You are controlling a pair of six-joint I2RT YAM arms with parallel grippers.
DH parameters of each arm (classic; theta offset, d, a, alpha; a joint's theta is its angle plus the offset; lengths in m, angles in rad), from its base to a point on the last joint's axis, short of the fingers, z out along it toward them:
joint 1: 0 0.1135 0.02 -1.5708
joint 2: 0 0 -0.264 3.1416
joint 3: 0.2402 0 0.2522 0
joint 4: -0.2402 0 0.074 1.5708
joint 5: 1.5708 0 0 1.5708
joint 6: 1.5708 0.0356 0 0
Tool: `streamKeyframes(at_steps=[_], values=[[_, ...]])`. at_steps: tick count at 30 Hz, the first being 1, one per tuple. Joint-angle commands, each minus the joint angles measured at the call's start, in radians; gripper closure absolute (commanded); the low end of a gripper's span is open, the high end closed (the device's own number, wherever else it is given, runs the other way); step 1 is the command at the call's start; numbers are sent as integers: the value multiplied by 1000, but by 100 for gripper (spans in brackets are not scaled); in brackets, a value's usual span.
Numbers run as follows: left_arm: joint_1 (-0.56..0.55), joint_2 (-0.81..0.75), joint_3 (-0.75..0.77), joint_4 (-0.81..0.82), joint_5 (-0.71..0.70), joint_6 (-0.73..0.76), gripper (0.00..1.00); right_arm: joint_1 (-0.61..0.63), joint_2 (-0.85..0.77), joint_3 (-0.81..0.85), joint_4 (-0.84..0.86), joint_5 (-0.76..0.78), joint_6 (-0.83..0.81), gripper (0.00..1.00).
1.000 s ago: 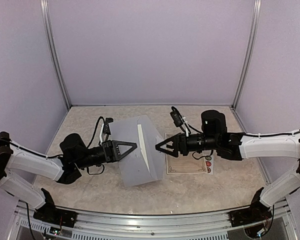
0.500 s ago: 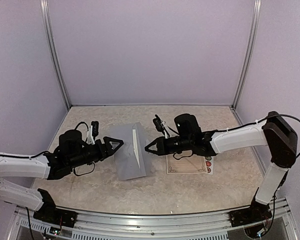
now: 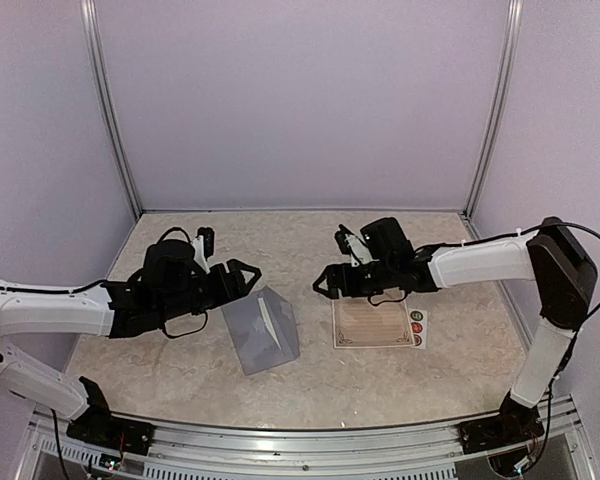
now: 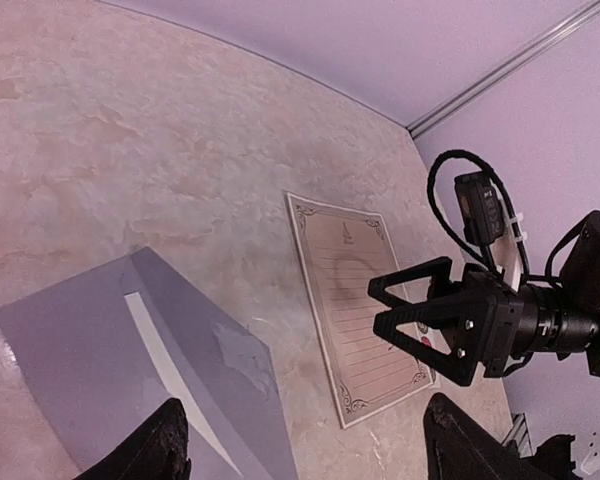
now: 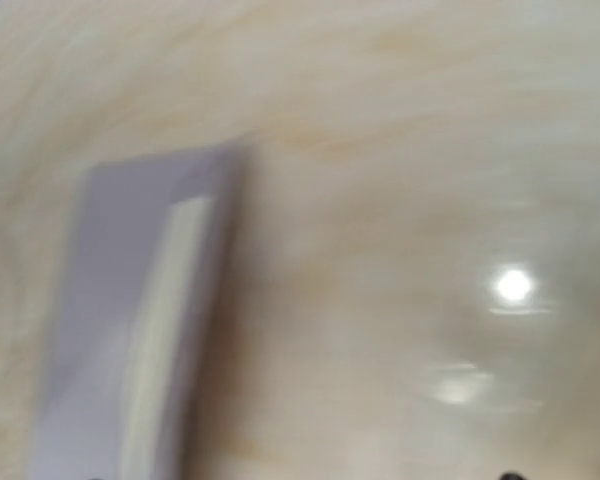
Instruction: Place the letter into the envelope and seal it
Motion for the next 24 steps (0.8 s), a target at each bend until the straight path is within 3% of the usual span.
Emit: streamKeyframes(at_steps=[1, 11, 17, 24], values=[[-44, 234, 159, 151, 141, 22, 26, -164, -116, -93, -123, 38, -94, 19], [-65, 729, 573, 131, 292, 41, 32, -502, -103, -167, -120, -163, -209, 22], [-57, 921, 723, 72, 311, 40, 33, -581, -34, -141, -90, -280, -229, 26], [-40, 1031, 792, 16, 286, 48, 35, -591, 53, -95, -90, -319, -246, 31]])
